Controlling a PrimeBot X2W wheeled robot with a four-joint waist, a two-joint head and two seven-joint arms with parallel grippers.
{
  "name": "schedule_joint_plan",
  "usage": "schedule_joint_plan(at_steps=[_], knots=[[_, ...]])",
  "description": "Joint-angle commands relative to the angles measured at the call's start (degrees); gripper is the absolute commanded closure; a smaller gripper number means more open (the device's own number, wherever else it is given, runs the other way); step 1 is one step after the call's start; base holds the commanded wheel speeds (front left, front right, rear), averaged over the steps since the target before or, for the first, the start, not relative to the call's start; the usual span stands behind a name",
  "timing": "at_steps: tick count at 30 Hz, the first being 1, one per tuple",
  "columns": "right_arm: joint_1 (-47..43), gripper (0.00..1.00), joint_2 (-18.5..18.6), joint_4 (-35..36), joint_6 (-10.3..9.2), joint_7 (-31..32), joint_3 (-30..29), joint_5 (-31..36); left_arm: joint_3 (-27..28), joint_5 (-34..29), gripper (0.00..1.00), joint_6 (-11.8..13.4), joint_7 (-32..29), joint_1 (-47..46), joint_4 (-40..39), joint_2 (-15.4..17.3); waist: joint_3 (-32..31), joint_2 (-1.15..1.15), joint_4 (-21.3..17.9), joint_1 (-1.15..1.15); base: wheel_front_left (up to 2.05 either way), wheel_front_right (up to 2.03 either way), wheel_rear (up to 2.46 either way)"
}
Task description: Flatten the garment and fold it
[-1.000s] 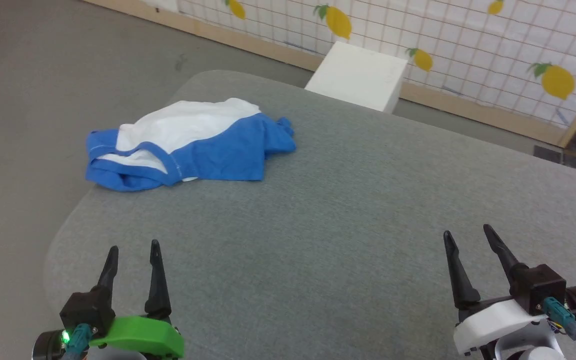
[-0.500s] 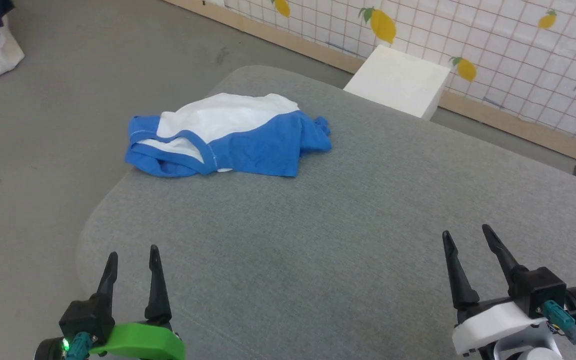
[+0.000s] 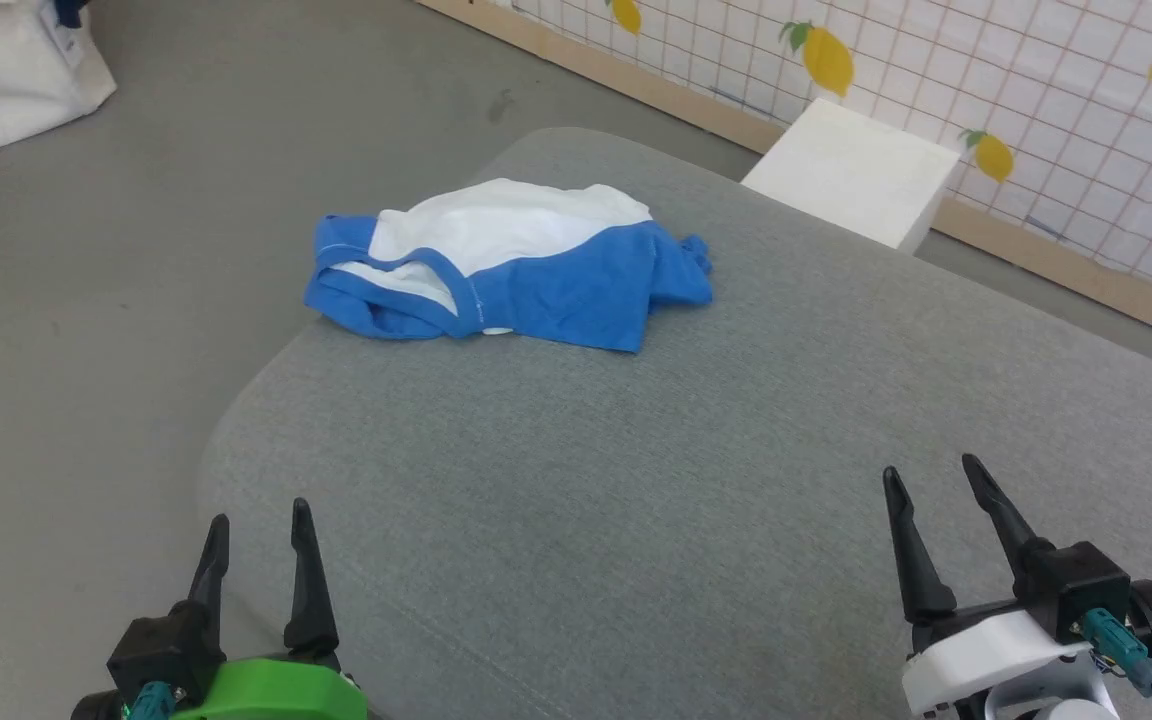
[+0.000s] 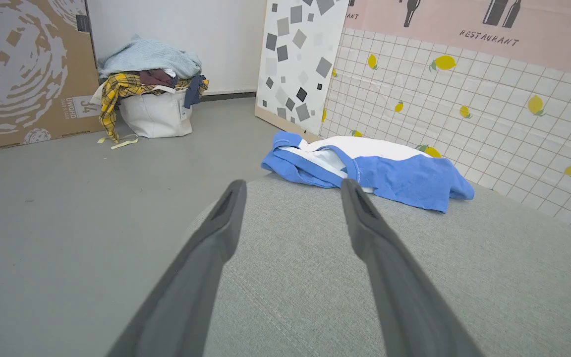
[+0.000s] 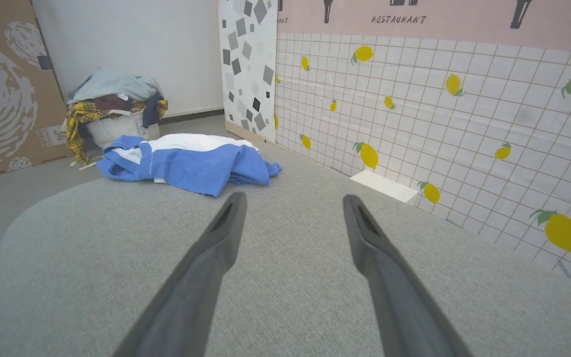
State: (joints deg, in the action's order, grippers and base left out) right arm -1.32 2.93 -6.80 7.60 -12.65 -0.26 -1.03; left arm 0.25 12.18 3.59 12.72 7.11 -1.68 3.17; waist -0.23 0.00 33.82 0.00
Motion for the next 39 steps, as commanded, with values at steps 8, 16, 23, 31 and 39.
schedule_joint_plan(at_steps=[8,16,23,31,39], knots=[[-0.73,0.0,-0.05,-0.99,-0.1,-1.52,-0.16,-0.59,0.12,1.38,0.0,0.42,1.46,1.41,-0.01,-0.28,-0.38,0.0,2.47,0.0,0.0,0.0,0.0],[-0.91,0.0,-0.05,-1.53,-0.11,-2.35,-0.04,-0.98,-0.26,2.15,0.0,0.46,2.28,1.66,0.4,-0.29,-0.52,0.0,4.29,0.0,0.0,0.0,0.0],[-1.04,0.0,-0.05,-1.54,-0.11,-2.35,-0.3,-1.34,-0.14,1.94,0.0,0.33,2.28,1.53,0.59,-0.29,-0.62,0.0,4.29,0.0,0.0,0.0,0.0],[-0.86,0.0,-0.05,-1.09,-0.11,-2.34,-0.7,-1.34,0.17,4.03,0.0,-2.97,2.28,-1.02,1.32,-0.29,0.03,0.0,3.95,0.0,0.0,0.0,0.0],[-0.12,0.0,-0.05,2.86,-0.11,-0.5,-2.74,0.97,-2.46,2.27,0.0,-8.02,-1.4,-15.43,-3.59,4.99,4.09,0.0,2.36,0.0,0.0,0.0,0.0]])
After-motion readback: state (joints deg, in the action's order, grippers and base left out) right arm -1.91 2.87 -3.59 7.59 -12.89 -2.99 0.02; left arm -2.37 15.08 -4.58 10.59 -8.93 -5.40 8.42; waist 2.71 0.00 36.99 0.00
